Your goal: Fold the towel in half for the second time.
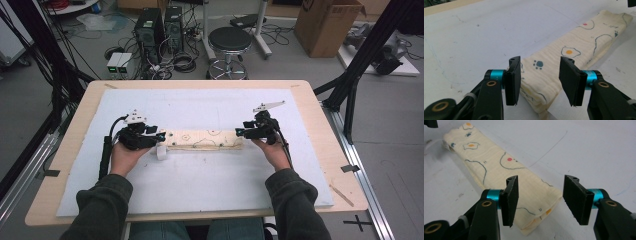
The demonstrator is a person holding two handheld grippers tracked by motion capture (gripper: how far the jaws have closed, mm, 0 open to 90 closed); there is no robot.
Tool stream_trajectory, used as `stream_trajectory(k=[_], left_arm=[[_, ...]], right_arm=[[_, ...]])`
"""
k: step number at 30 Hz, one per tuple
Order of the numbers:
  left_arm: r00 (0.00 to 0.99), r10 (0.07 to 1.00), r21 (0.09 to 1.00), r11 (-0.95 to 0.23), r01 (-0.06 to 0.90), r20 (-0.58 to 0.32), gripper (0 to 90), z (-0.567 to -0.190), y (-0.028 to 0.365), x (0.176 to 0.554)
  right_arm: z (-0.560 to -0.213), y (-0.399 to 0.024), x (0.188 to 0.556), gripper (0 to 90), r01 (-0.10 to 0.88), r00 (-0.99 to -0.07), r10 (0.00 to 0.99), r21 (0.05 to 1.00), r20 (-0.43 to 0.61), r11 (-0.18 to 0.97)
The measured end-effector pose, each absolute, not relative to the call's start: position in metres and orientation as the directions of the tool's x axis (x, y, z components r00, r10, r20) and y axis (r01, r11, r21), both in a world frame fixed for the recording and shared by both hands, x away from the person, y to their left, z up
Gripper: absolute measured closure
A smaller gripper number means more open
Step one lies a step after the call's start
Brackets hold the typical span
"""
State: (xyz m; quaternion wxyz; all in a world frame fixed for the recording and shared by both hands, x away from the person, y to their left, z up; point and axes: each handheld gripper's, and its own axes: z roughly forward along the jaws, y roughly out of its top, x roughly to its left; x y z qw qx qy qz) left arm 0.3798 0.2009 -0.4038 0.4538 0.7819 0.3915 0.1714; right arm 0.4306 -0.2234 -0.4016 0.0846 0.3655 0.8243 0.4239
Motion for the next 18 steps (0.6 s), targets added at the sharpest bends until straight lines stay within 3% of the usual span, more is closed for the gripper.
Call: stream_trajectory(k=[14, 18], left_arm=[[0.658, 0.749, 0.850, -0.296, 0.435, -0.077, 40.8, -0.396, 0.201, 0.365], [0.662, 0.746, 0.845, -0.311, 0.435, -0.066, 38.1, -0.394, 0.200, 0.362]], right_arm=[[-0.394, -0.228, 0.423, 28.3, 0.535, -0.708, 0.680, 0.775, 0.192, 0.338], [-0.392, -0.227, 0.420, 27.5, 0.525, -0.716, 0.673, 0.778, 0.184, 0.345]])
